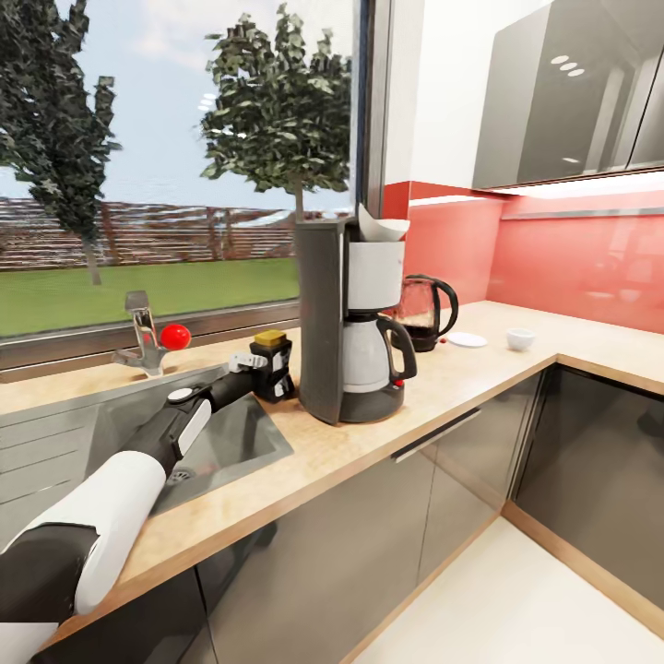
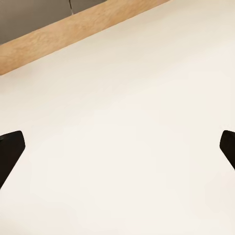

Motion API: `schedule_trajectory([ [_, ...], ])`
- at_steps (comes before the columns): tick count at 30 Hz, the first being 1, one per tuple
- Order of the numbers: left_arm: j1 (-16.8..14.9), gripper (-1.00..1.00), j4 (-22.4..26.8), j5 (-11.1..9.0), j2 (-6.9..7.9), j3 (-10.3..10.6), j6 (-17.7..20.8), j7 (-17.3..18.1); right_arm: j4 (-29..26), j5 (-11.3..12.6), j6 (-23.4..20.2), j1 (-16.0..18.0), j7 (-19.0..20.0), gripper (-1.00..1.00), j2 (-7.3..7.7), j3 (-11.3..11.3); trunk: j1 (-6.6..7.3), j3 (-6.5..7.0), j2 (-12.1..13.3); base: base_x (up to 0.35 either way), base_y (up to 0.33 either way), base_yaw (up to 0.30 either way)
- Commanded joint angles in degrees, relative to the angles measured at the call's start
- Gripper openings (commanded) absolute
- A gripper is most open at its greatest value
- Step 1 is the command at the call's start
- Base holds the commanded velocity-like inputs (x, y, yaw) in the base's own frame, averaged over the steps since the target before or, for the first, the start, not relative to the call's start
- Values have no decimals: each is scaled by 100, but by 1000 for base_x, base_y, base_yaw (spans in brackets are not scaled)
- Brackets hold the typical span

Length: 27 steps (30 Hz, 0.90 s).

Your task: Set up a coffee station on the kitchen countertop: keep the coffee maker on the countertop, move the bottle of coffee from the kitchen shelf to the counter next to the coffee maker, place a paper coffee filter on top of the coffee maker, put the saucer next to the coffee maker with the coffee cup on the saucer, and place the electric kettle next to the coffee maker.

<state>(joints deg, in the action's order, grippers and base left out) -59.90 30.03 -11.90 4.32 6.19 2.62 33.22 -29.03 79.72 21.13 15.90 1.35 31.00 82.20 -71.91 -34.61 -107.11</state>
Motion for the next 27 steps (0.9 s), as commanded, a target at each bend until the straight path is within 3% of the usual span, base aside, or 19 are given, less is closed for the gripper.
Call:
schedule_trajectory([
  [1, -4, 100, 3, -58, 7, 32, 28, 1, -6, 61, 31, 9, 14, 100, 3, 41, 1, -6, -3, 0, 12, 0],
  [27, -4, 100, 3, -58, 7, 32, 22, 1, -6, 61, 31, 9, 14, 100, 2, 41, 1, -6, -3, -15, 50, 0],
])
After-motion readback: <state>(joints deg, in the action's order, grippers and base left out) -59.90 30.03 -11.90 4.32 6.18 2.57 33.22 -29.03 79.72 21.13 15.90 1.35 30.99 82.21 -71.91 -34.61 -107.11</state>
